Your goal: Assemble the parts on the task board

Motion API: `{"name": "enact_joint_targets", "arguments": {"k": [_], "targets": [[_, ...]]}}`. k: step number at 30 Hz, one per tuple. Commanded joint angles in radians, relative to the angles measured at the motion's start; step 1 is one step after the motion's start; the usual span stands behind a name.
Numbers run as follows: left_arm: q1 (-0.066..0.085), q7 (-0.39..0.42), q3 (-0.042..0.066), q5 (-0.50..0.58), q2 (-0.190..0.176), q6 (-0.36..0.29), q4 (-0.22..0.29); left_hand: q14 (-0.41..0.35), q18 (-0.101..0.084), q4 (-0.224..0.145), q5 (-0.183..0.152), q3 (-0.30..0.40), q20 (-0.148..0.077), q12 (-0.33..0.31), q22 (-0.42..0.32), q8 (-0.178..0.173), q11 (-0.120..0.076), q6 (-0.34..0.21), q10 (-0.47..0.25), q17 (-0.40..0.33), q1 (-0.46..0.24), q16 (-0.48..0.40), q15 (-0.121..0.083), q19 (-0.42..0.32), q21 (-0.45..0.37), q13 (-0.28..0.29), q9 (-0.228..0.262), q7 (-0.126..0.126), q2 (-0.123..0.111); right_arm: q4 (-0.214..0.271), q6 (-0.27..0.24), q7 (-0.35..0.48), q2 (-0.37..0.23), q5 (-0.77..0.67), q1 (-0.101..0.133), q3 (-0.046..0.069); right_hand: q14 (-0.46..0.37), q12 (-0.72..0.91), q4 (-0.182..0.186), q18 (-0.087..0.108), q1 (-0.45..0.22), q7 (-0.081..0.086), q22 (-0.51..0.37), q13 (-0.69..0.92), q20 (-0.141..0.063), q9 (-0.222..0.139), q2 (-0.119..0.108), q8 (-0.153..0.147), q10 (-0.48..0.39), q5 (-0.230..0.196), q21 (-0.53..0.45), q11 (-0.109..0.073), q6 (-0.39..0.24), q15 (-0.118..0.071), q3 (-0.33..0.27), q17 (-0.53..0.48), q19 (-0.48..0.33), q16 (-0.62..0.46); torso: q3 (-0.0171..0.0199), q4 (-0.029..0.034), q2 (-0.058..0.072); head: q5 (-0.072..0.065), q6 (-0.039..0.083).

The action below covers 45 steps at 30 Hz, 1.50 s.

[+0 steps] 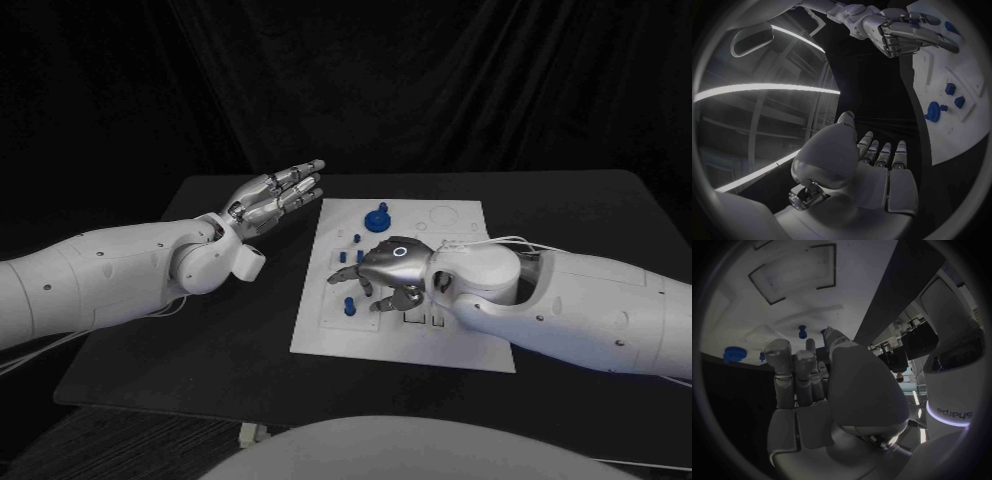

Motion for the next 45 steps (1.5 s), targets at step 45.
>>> {"name": "enact_joint_targets", "arguments": {"k": [45], "targets": [[-0.002,0.049,0.001,-0.030,-0.009,-0.046,0.026,0.000,0.016,0.014,-0.011,-0.008,0.005,0.042,-0.002,0.018,0.031,0.034,0.008,-0.001,0.009,-0.004,-0.015,-0.001,-0.003,0.005,0.002,0.015,-0.005,0.078,0.351,-0.568,-0.326,0.447,0.200,0.001,0.242,1.106,0.001,-0.113,-0.629,0.044,0.257,1.253,-0.106,0.221,0.223,0.218,0.665,-0.076,0.653,-0.134,0.774,-0.112,-0.184,0.644,0.255,0.327,-0.0009,-0.0016,-0.001,-0.089,0.000]]}}
